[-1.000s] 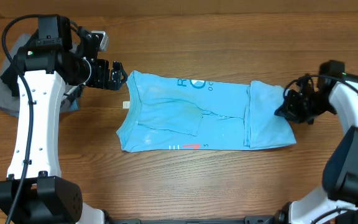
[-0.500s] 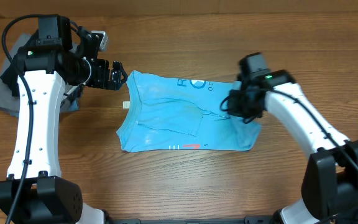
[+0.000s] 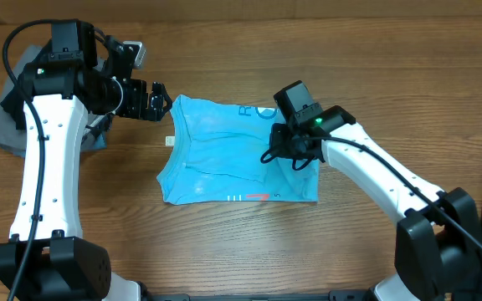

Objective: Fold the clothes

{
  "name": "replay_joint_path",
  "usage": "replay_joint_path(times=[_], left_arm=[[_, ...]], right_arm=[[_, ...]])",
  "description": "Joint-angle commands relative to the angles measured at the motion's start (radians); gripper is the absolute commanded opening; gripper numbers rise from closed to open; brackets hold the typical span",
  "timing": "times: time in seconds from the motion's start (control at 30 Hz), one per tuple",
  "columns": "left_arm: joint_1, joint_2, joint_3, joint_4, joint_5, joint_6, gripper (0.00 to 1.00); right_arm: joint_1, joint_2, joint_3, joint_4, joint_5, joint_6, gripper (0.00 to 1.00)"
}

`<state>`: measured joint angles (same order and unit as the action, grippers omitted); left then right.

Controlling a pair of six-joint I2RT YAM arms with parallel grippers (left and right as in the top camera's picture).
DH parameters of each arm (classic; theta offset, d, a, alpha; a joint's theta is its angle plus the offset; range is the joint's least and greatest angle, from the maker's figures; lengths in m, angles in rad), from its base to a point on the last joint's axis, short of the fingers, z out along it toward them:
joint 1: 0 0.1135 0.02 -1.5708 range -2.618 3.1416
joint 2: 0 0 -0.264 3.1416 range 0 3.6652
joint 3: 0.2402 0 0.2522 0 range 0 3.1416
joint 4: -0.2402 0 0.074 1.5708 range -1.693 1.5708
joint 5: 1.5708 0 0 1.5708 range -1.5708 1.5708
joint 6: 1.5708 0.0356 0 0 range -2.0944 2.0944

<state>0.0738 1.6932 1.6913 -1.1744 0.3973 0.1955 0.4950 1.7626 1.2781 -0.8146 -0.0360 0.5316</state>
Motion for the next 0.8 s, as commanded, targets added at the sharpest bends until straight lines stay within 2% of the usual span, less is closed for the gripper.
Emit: replay_joint_path(times=[0.0, 0.07, 0.13, 0.2, 0.23, 0.4, 0.5, 0.7, 0.73, 0.77], left_arm=[[0.005, -0.029, 0.028, 0.004, 0.023, 0.025, 1.0], [0.005, -0.029, 0.028, 0.004, 0.023, 0.025, 1.0], [0.005, -0.029, 0.028, 0.004, 0.023, 0.025, 1.0], [0.005, -0.029, 0.028, 0.004, 0.023, 0.025, 1.0], [0.005, -0.029, 0.028, 0.004, 0.023, 0.025, 1.0], [0.005, -0.029, 0.028, 0.004, 0.023, 0.025, 1.0], [0.005, -0.029, 0.028, 0.003, 0.023, 0.025, 1.0], [0.005, -0.029, 0.028, -0.004, 0.023, 0.023, 1.0], [0.005, -0.029, 0.028, -0.003, 0.023, 0.017, 1.0], [0.005, -0.029, 0.028, -0.003, 0.029, 0.016, 1.0]], right_arm=[[0.015, 0.036, 0.019, 0.021, -0.014, 0.019, 0.06], [0.028, 0.039, 0.019, 0.04, -0.033, 0.019, 0.07], [0.041, 0.039, 0.019, 0.049, -0.039, 0.02, 0.2], [0.056, 0.039, 0.019, 0.059, -0.08, 0.019, 0.38], [0.062, 0.039, 0.019, 0.062, -0.1, 0.019, 0.4], [0.082, 0.008, 0.02, 0.081, -0.183, 0.017, 0.41], [0.082, -0.038, 0.02, 0.085, -0.186, -0.041, 0.42], [0.014, -0.164, 0.02, 0.0, -0.064, -0.06, 0.45], [-0.005, -0.174, 0.02, -0.017, -0.05, -0.06, 0.45], [-0.022, -0.175, 0.02, -0.029, -0.041, -0.059, 0.37]])
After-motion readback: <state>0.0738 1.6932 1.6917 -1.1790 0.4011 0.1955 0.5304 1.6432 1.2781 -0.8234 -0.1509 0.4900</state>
